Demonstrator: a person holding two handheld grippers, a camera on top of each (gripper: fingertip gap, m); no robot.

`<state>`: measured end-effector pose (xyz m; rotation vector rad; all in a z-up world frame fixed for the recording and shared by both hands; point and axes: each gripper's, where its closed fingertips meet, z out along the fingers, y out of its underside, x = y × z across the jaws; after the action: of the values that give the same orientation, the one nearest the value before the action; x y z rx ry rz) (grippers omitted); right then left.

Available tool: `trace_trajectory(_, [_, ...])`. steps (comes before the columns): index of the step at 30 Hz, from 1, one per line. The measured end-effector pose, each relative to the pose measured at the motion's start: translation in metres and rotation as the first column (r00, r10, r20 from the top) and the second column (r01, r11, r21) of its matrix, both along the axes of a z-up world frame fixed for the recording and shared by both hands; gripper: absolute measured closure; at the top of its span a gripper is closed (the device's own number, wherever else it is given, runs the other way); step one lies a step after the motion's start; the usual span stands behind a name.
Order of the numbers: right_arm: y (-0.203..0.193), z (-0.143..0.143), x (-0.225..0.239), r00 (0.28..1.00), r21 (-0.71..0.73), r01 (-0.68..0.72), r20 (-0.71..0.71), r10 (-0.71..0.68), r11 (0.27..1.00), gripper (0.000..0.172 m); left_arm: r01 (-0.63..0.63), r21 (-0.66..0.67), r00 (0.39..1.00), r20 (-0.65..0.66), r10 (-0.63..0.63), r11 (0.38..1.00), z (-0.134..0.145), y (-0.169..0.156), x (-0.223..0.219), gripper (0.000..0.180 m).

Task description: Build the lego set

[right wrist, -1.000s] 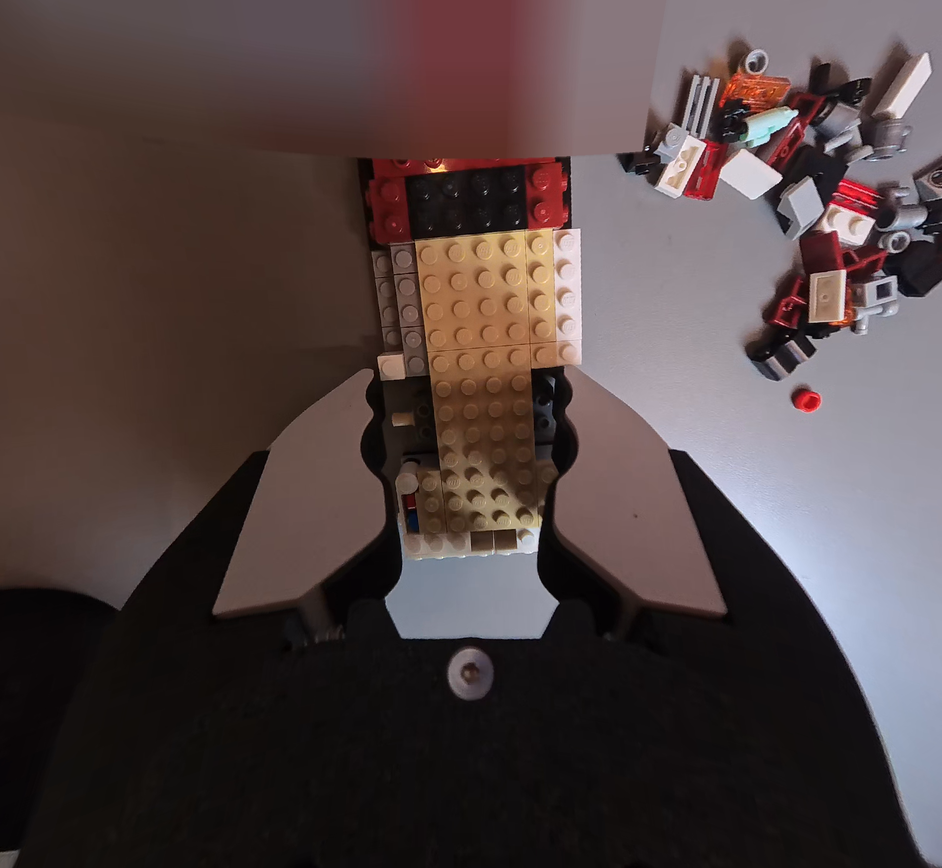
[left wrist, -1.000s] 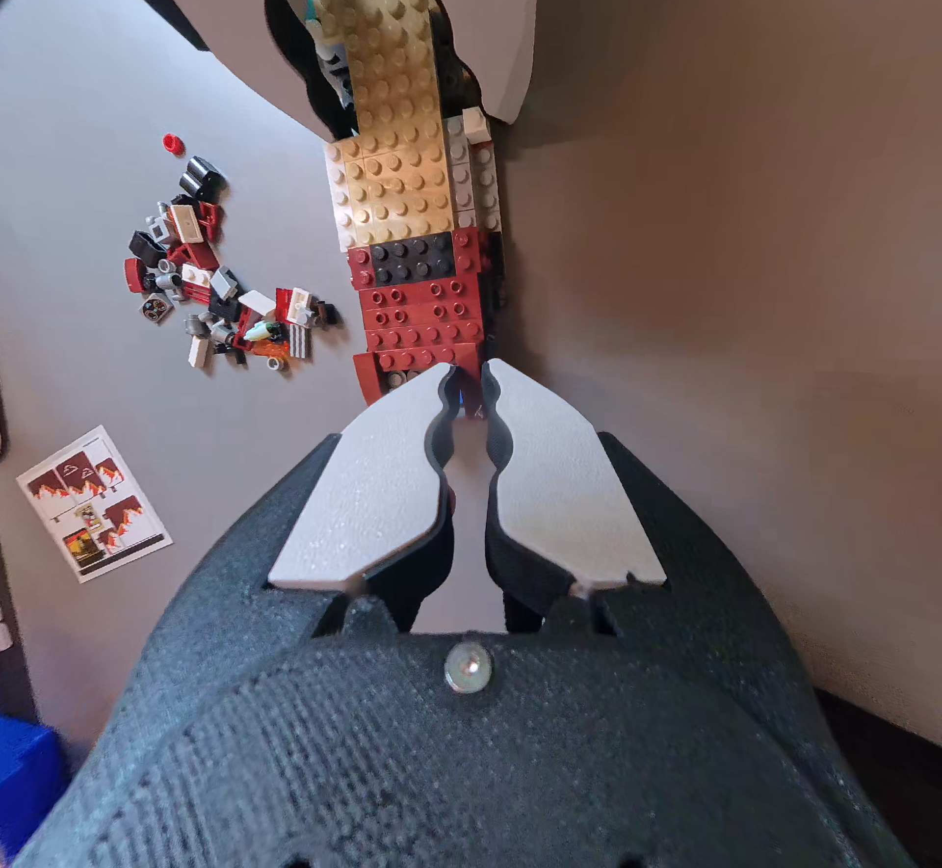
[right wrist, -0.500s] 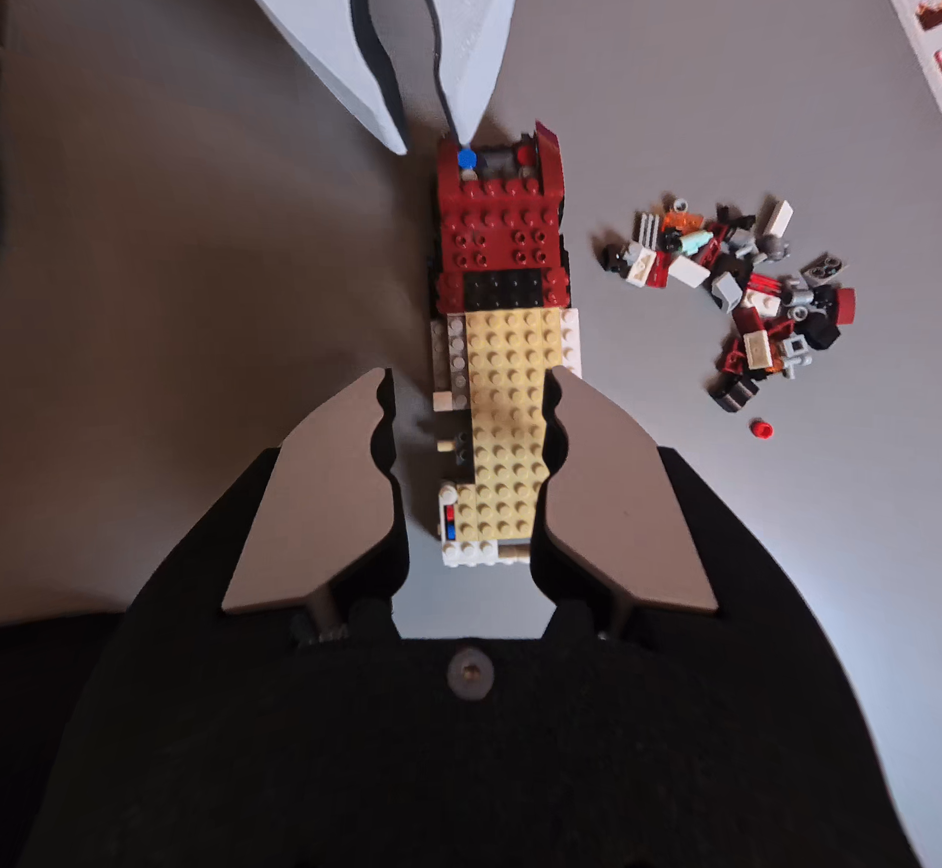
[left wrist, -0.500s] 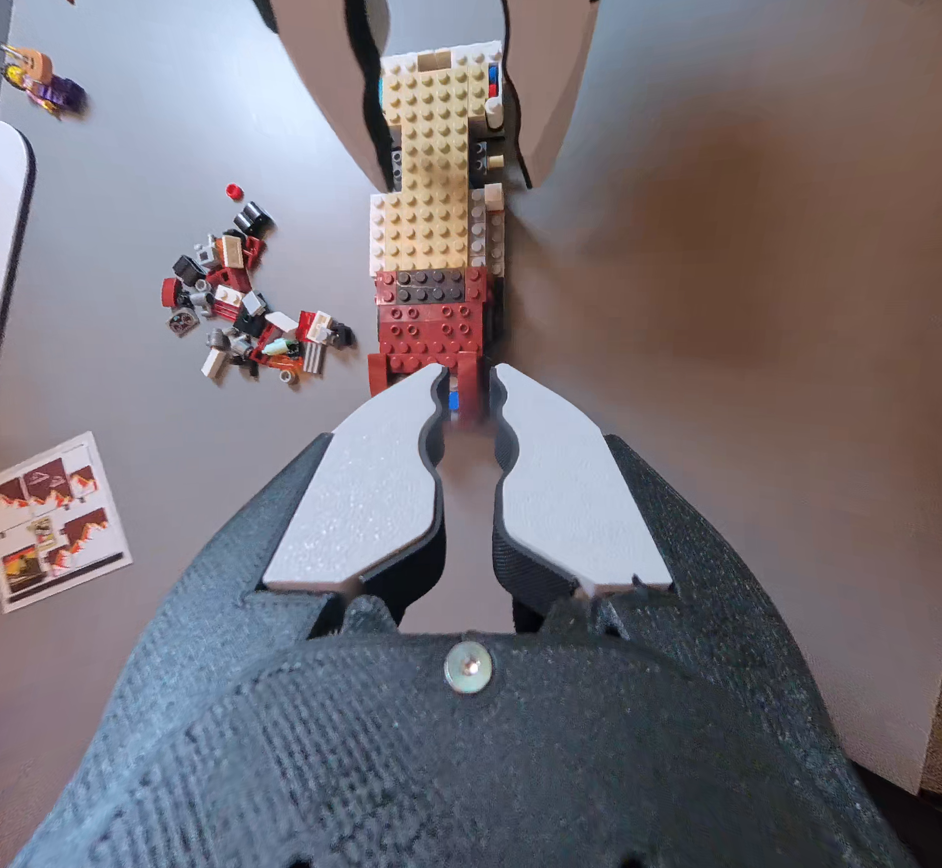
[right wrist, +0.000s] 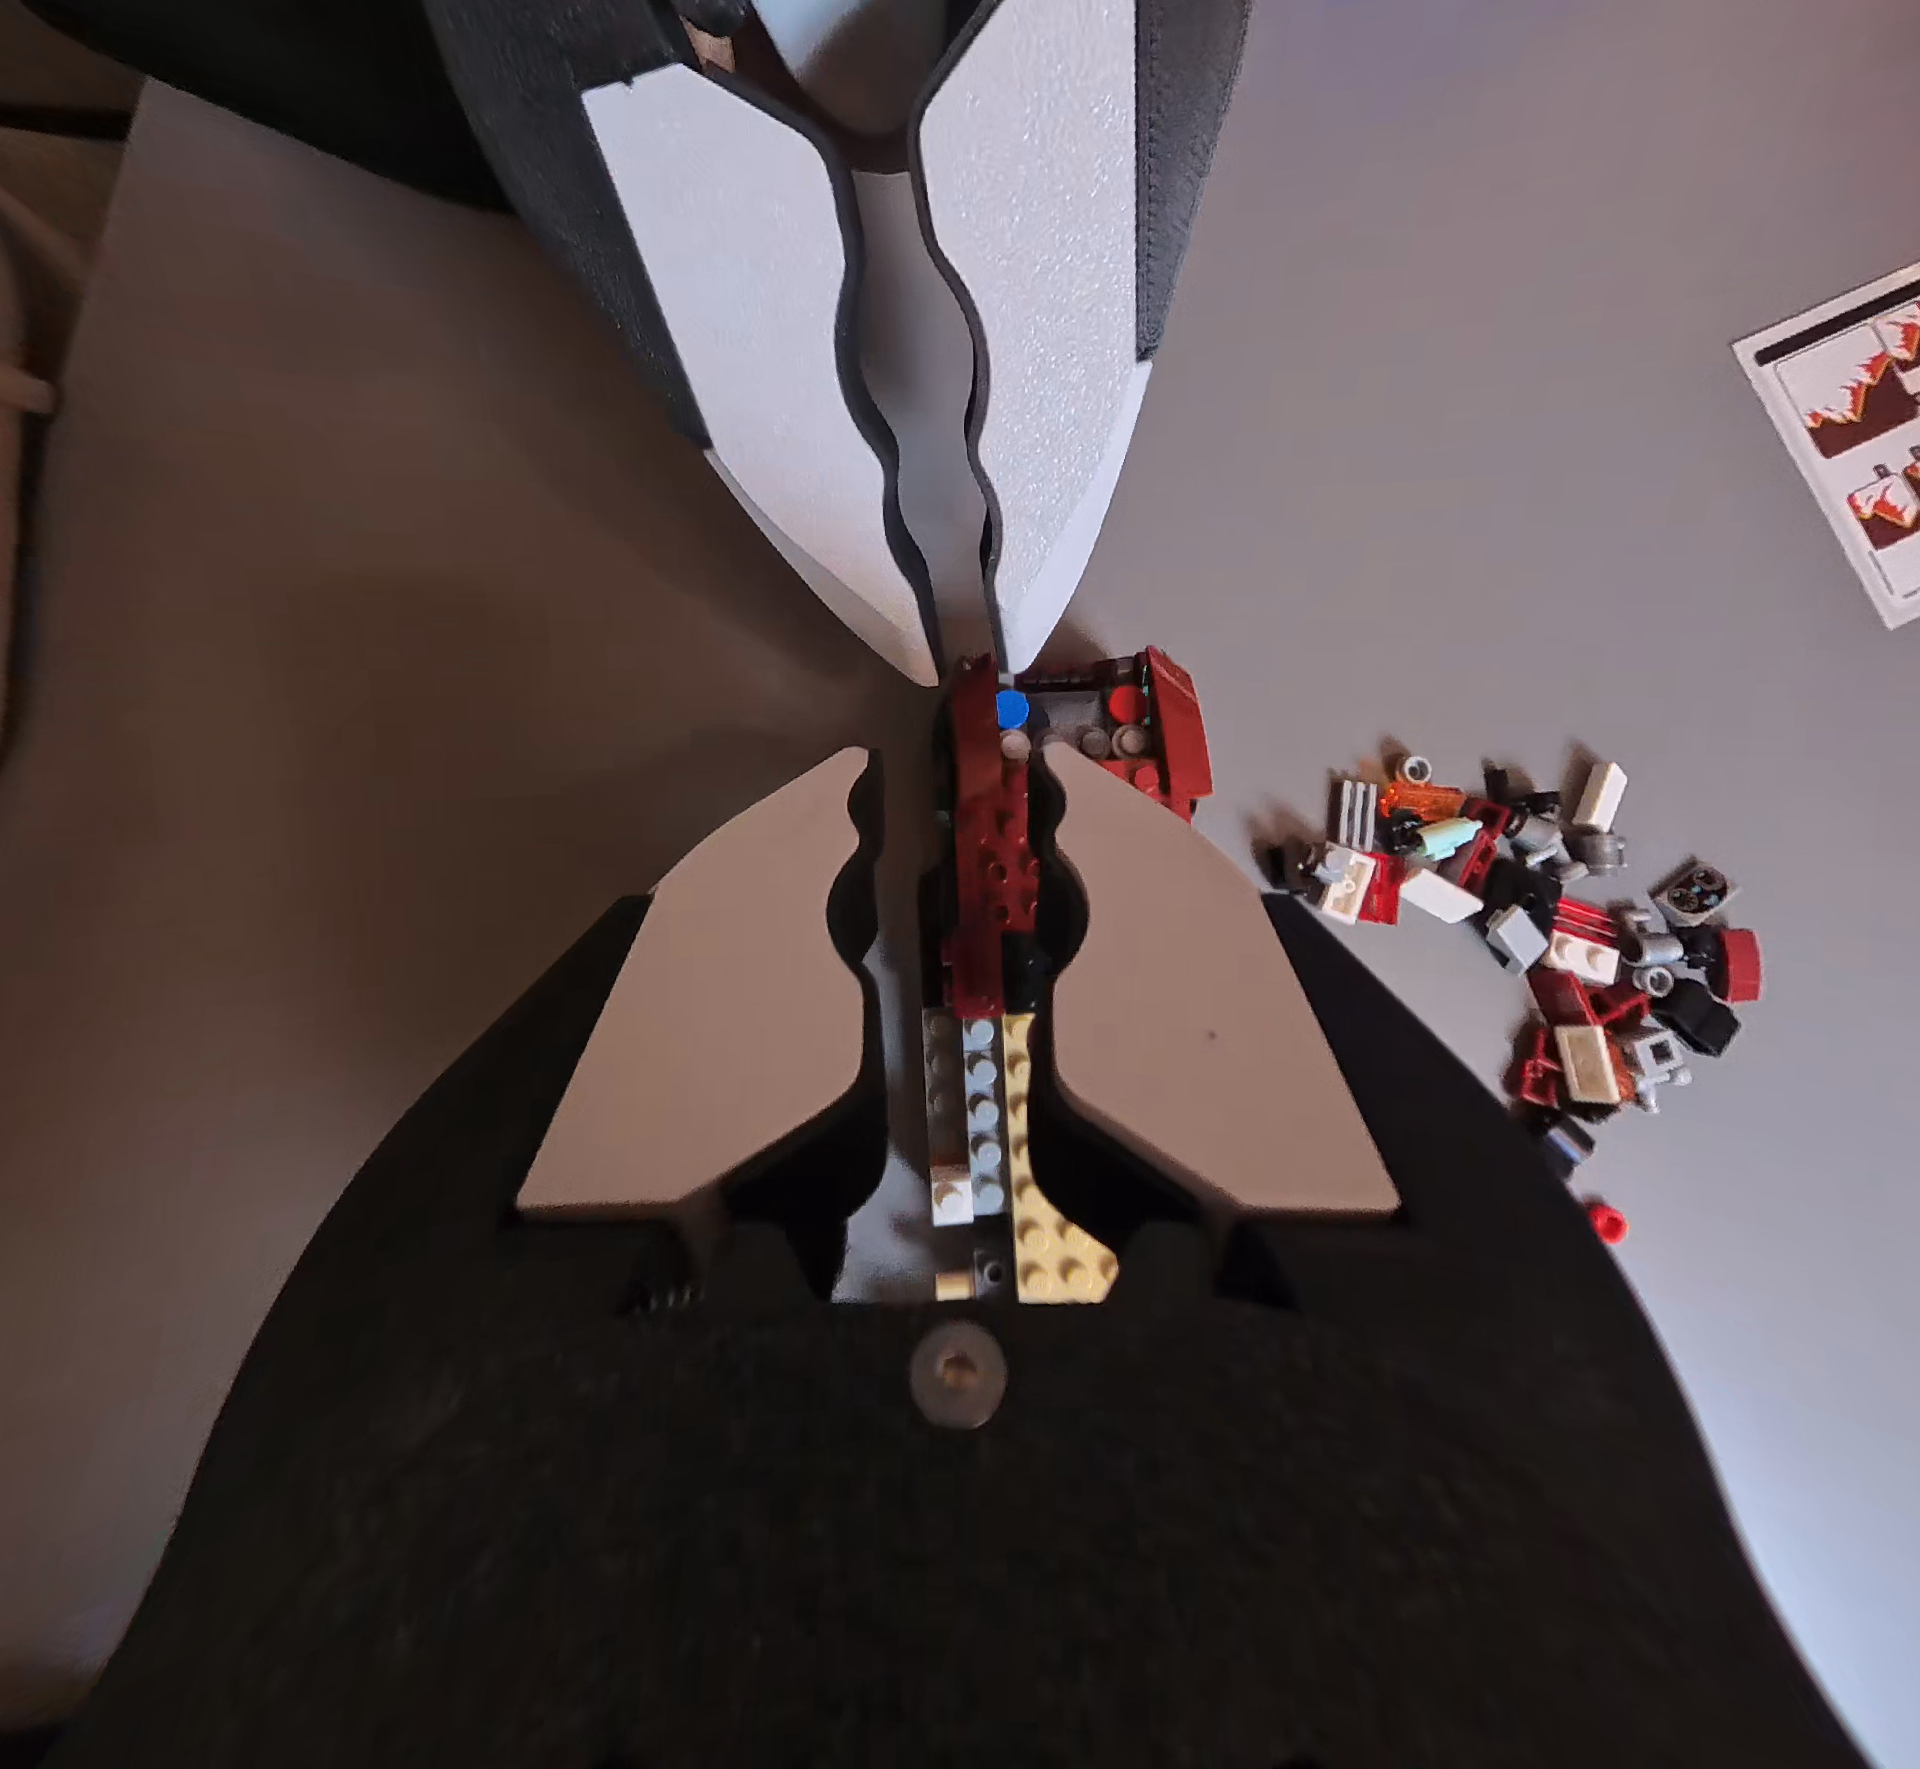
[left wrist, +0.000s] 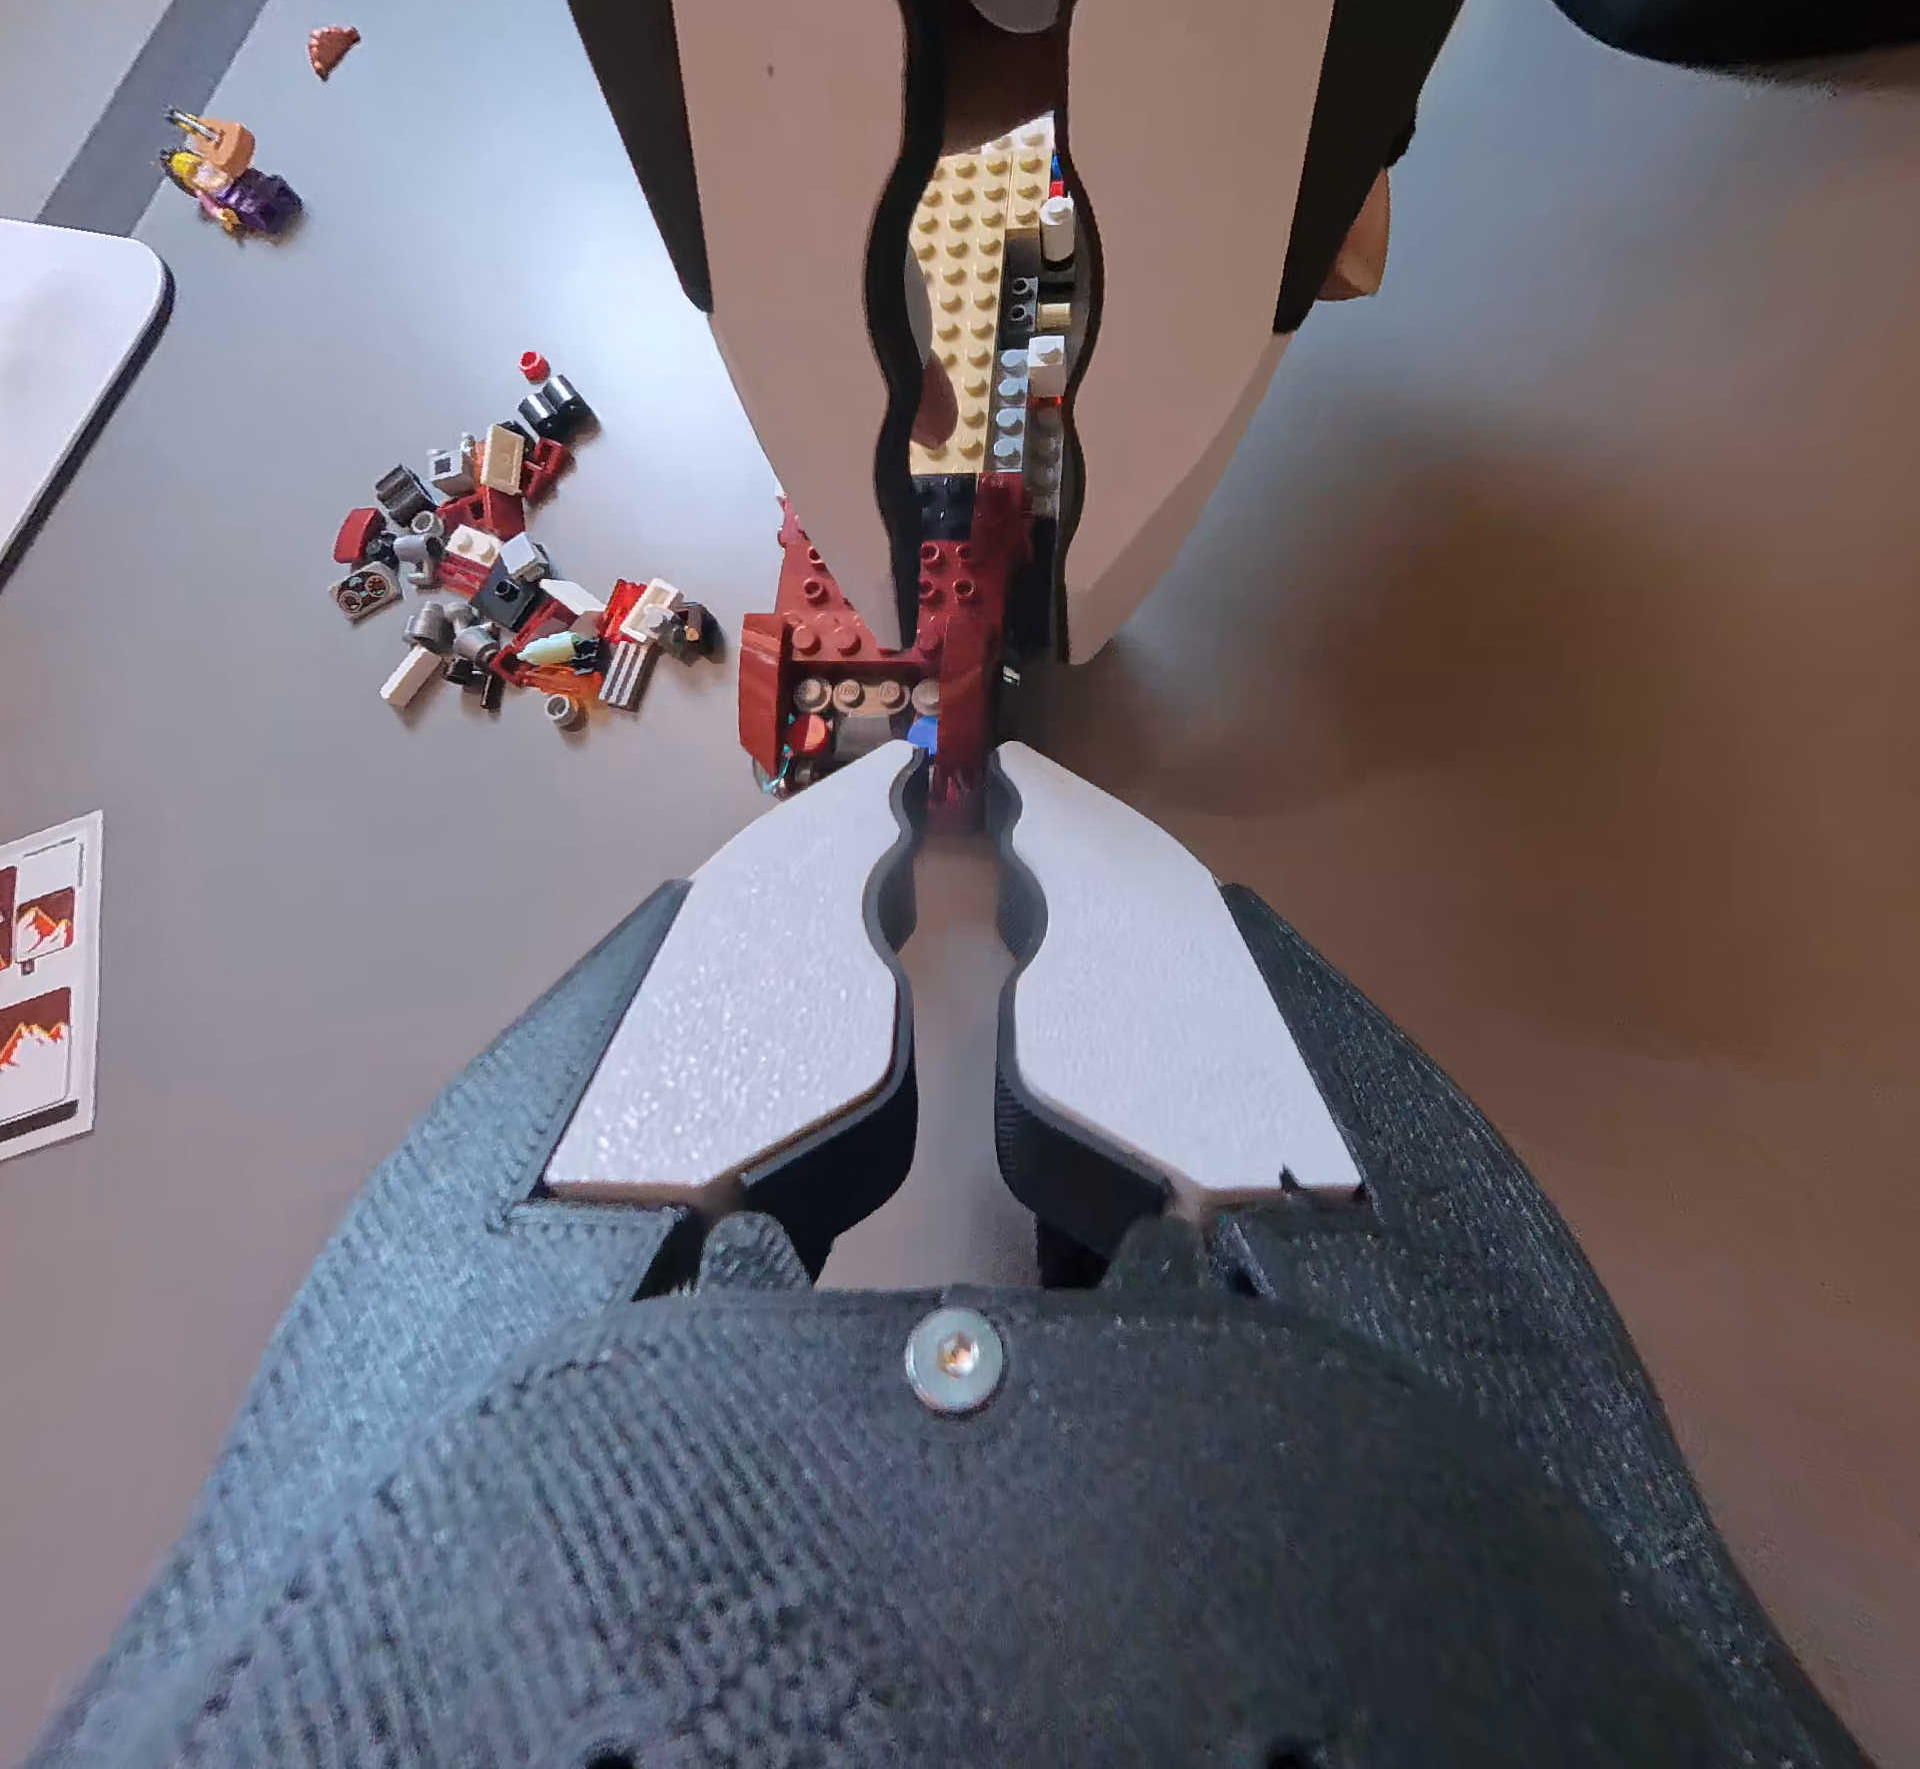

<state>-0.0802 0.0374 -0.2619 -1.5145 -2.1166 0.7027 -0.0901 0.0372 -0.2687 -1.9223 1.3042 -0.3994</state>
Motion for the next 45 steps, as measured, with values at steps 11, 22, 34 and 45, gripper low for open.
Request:
trace_trajectory(11, [0.001, -0.011, -0.01, 0.991, 0.013, -0.006, 0.134, 0.004, 1.0, 0.162, 0.026, 0.041, 0.996, 0.08, -0.029, 0.999, 0.0, -0.004, 0.0, 0.172])
trace_trajectory(22, [0.001, -0.009, -0.009, 0.983, 0.023, -0.014, 0.181, 0.009, 1.0, 0.158, 0.032, 0.052, 0.996, 0.08, -0.036, 0.998, -0.003, -0.006, 0.0, 0.174])
trace_trajectory(34, [0.003, -0.011, -0.006, 0.97, 0.041, -0.015, 0.241, 0.005, 0.999, 0.162, 0.01, 0.04, 0.997, 0.076, -0.013, 0.999, -0.007, -0.002, -0.006, 0.173])
trace_trajectory(45, [0.002, -0.011, -0.004, 0.951, 0.118, -0.044, 0.309, 0.006, 0.992, 0.162, -0.012, 0.057, 0.994, 0.111, 0.006, 0.998, -0.007, 0.002, -0.002, 0.168])
